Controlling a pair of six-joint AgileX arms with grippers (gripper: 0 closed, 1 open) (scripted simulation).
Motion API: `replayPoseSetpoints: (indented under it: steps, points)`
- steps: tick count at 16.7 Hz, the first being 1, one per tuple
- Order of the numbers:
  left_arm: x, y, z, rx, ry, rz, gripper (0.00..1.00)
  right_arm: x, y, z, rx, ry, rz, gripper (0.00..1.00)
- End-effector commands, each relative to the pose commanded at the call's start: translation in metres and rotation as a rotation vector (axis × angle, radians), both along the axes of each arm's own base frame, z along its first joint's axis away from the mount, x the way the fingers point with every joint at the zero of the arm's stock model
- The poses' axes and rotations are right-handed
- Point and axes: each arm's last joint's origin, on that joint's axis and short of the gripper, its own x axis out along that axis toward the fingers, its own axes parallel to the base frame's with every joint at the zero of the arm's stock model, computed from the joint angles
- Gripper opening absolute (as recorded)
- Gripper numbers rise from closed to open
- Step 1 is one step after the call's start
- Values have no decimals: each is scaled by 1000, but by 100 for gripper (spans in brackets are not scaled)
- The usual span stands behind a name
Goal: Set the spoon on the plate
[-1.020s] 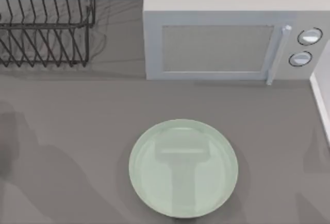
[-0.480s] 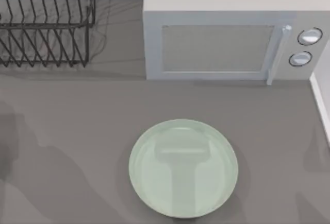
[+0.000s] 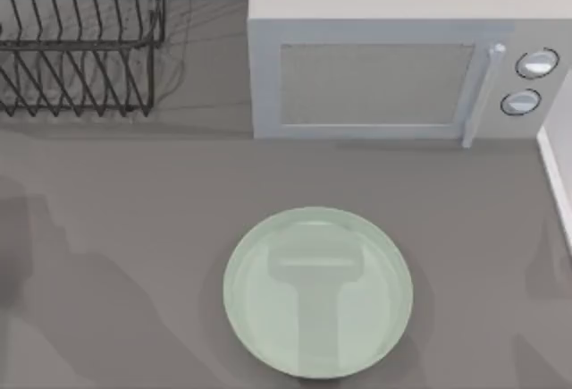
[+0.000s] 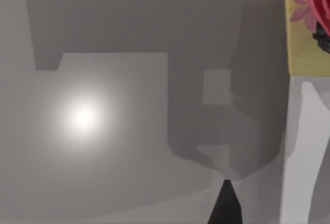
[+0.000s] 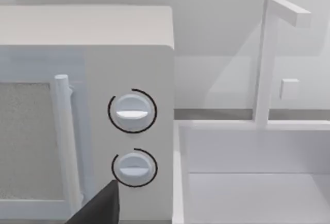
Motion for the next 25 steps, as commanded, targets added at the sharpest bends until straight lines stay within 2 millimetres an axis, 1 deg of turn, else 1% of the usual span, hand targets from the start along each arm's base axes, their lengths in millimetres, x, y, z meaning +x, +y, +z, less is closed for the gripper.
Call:
replayPoseSetpoints:
  steps: [2, 7, 9, 11, 15, 17, 19, 20, 21, 22, 23, 25]
  points:
    - [2, 1, 16, 0, -1, -1, 0, 0, 0, 0, 0, 0, 0, 100]
    - [1, 0, 71, 0, -1, -5, 0, 0, 0, 0, 0, 0, 0, 100]
    - [-1, -1, 86, -1, 1, -5, 0, 0, 0, 0, 0, 0, 0, 100]
    - [-1, -2, 90, -1, 1, -5, 0, 0, 0, 0, 0, 0, 0, 100]
    - [-1, -1, 88, -3, 5, -4, 0, 0, 0, 0, 0, 0, 0, 100]
    - [5, -10, 87, -2, 6, -7, 0, 0, 0, 0, 0, 0, 0, 100]
    - [19, -31, 86, 0, 8, -21, 0, 0, 0, 0, 0, 0, 0, 100]
    - [27, -48, 84, 0, 10, -34, 0, 0, 0, 0, 0, 0, 0, 100]
    - [36, -68, 82, 1, 11, -52, 0, 0, 0, 0, 0, 0, 0, 100]
    - [43, -93, 80, 2, 14, -76, 0, 0, 0, 0, 0, 0, 0, 100]
    - [49, -122, 78, 3, 17, -106, 0, 0, 0, 0, 0, 0, 0, 100]
    - [54, -190, 72, 6, 24, -171, 0, 0, 0, 0, 0, 0, 0, 100]
